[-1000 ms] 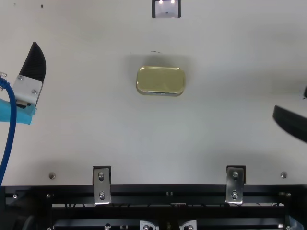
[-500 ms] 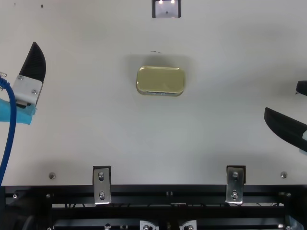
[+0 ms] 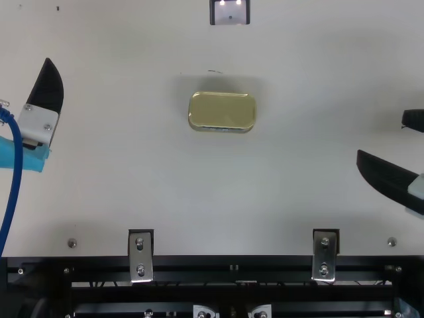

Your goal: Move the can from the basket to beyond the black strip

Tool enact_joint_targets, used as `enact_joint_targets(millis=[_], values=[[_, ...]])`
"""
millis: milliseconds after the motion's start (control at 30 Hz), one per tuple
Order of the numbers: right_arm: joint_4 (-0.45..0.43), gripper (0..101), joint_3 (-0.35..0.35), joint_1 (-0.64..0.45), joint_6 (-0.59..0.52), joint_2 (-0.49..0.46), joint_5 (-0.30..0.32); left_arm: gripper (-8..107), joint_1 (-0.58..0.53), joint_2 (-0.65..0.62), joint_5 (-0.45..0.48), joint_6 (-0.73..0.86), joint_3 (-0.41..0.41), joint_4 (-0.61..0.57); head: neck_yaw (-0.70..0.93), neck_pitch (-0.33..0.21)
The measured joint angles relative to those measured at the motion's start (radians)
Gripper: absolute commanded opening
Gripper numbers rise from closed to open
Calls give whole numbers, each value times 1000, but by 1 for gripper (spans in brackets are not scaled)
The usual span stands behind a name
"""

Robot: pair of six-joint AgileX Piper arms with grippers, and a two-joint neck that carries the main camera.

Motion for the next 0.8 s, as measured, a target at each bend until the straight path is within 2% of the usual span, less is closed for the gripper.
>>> enact_joint_targets(millis=[400, 800], values=[[90, 101, 0, 197, 11, 11, -74, 90, 0, 0, 0, 0, 0, 0, 0, 0], [177, 101, -23, 421, 49, 50, -195, 90, 0, 0, 0, 0, 0, 0, 0, 0]])
